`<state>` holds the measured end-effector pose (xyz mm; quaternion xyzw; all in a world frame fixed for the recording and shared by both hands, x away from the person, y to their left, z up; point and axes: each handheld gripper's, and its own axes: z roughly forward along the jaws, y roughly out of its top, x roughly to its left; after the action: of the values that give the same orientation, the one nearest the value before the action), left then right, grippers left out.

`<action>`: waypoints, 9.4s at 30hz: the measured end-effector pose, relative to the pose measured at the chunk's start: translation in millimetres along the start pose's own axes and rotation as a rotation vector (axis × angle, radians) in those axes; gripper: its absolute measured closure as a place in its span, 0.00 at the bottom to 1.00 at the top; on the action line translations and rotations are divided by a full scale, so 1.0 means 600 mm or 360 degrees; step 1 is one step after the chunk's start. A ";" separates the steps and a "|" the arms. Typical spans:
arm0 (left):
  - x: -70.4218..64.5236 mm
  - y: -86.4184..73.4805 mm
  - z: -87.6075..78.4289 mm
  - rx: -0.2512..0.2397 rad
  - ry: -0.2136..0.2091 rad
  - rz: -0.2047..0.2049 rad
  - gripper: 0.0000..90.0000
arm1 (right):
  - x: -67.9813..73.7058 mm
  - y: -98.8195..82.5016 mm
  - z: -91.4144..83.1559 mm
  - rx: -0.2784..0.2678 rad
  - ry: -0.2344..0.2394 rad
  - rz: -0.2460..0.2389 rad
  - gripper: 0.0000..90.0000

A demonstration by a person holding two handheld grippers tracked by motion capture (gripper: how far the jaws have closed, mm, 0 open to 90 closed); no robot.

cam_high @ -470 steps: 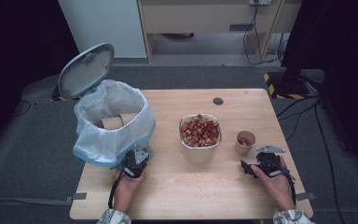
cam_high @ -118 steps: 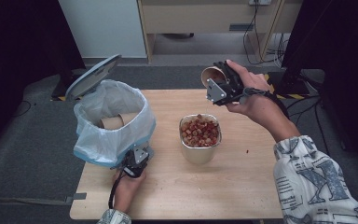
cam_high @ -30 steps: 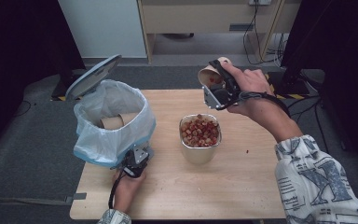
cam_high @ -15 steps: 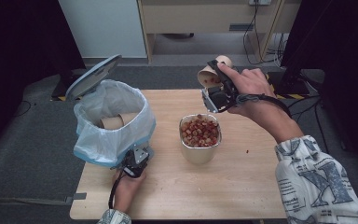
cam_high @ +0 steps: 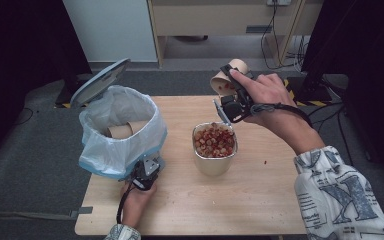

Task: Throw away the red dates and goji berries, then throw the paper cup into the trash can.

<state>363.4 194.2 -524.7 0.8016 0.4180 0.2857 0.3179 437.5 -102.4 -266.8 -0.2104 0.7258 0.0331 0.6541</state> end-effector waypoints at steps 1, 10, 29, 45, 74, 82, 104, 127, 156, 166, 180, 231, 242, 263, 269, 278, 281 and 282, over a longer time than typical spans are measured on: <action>0.000 0.000 0.000 0.0000 0.0000 0.0000 0.99 | 0.000 0.000 0.000 -0.0005 0.0002 -0.0003 0.39; 0.000 0.000 0.000 0.0000 0.0001 0.0000 0.99 | -0.002 -0.004 -0.001 -0.0015 -0.0008 0.0022 0.39; 0.000 0.000 0.000 0.0000 0.0002 0.0000 0.99 | 0.009 0.004 -0.001 0.0003 0.0000 -0.0024 0.39; 0.000 0.000 0.000 0.0000 -0.0002 -0.0007 0.99 | 0.046 0.019 0.007 -0.0002 0.0089 -0.0269 0.39; 0.000 0.000 0.000 -0.0001 -0.0004 -0.0007 0.99 | 0.056 0.020 0.012 0.0006 0.0081 -0.0232 0.39; 0.000 0.000 0.000 0.0001 0.0001 -0.0002 0.99 | 0.065 0.029 0.013 0.0016 0.0107 -0.0298 0.39; 0.000 0.000 0.000 0.0002 -0.0001 -0.0004 0.99 | 0.141 0.045 0.026 0.0030 0.0304 -0.0664 0.39; 0.000 0.000 0.000 0.0000 -0.0002 -0.0006 0.99 | 0.082 0.021 0.014 0.0079 0.0132 -0.0548 0.39; 0.000 0.000 0.000 0.0001 -0.0002 -0.0006 0.99 | 0.100 0.022 0.028 0.0090 0.0189 -0.0483 0.38; 0.000 0.000 0.000 -0.0001 -0.0003 -0.0004 0.99 | 0.098 0.015 0.021 0.0102 0.0173 -0.0457 0.38; 0.000 0.000 0.000 0.0004 -0.0006 -0.0005 0.99 | 0.084 -0.015 0.021 0.0024 0.0284 0.0118 0.38; 0.000 0.000 0.001 -0.0005 -0.0009 -0.0014 0.99 | 0.123 -0.174 0.033 -0.0154 0.0823 0.1782 0.37; 0.001 0.000 0.000 0.0000 -0.0011 -0.0010 0.99 | 0.127 -0.189 0.030 -0.0172 0.0900 0.1949 0.37; 0.001 0.000 0.001 -0.0005 -0.0009 -0.0008 0.99 | 0.090 -0.158 0.042 -0.0347 0.1121 0.2215 0.37; 0.000 0.000 0.001 -0.0004 -0.0006 -0.0004 0.99 | 0.075 -0.139 0.047 -0.0374 0.1149 0.2221 0.37; 0.000 0.000 0.001 -0.0004 0.0000 0.0001 0.99 | 0.049 -0.110 0.053 -0.0412 0.1186 0.2246 0.37; 0.000 0.000 0.000 -0.0003 0.0000 0.0002 0.99 | 0.042 -0.099 0.055 -0.0415 0.1191 0.2244 0.37; -0.001 0.000 0.001 -0.0004 0.0000 0.0003 0.99 | 0.039 -0.095 0.056 -0.0419 0.1191 0.2238 0.37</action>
<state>363.4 193.8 -525.0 0.8015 0.4170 0.2866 0.3186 487.6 -149.5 -281.1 0.2230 0.8494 0.4495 0.1637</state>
